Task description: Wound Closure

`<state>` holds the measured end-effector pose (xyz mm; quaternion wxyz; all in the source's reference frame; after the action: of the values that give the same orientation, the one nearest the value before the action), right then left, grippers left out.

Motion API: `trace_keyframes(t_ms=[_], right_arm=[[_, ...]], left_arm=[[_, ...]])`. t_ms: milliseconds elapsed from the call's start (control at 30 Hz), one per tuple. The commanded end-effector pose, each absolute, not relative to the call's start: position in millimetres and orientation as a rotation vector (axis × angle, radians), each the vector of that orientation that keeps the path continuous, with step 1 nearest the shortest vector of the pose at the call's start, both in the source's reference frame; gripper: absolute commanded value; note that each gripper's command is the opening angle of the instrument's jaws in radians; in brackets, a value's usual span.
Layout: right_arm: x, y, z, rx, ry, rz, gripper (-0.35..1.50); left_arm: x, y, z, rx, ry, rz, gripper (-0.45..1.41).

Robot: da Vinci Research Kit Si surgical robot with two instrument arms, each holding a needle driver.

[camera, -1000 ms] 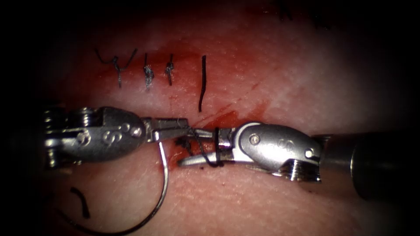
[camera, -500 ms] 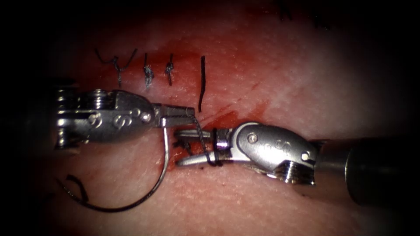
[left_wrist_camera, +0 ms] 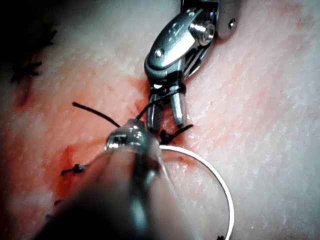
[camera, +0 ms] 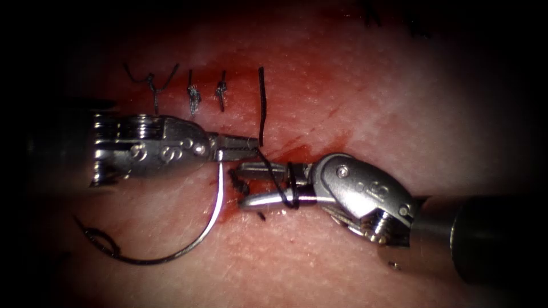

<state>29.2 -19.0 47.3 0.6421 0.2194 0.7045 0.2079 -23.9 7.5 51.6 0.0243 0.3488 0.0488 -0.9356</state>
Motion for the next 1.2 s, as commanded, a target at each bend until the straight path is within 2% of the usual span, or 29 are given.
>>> trace_keyframes(t_ms=[33, 667, 967, 1200], right_arm=[[29.9, -19.4, 47.8, 0.506, 1.619, 0.481, 0.36], [29.3, -19.0, 46.7, 0.541, 1.749, 0.582, 0.37], [28.8, -17.4, 46.7, 0.401, 1.754, 0.745, 0.39], [26.6, -15.7, 47.2, 0.264, 1.751, 0.867, 0.39]], left_arm=[[-24.4, 7.2, 52.4, 1.082, 0.152, -2.898, -0.45], [-23.6, 5.6, 54.9, 1.097, 0.148, -2.942, -0.45], [-23.5, 3.2, 55.1, 1.158, 0.180, -3.038, -0.45], [-22.5, 2.0, 55.1, 1.287, 0.224, -3.152, -0.45]])
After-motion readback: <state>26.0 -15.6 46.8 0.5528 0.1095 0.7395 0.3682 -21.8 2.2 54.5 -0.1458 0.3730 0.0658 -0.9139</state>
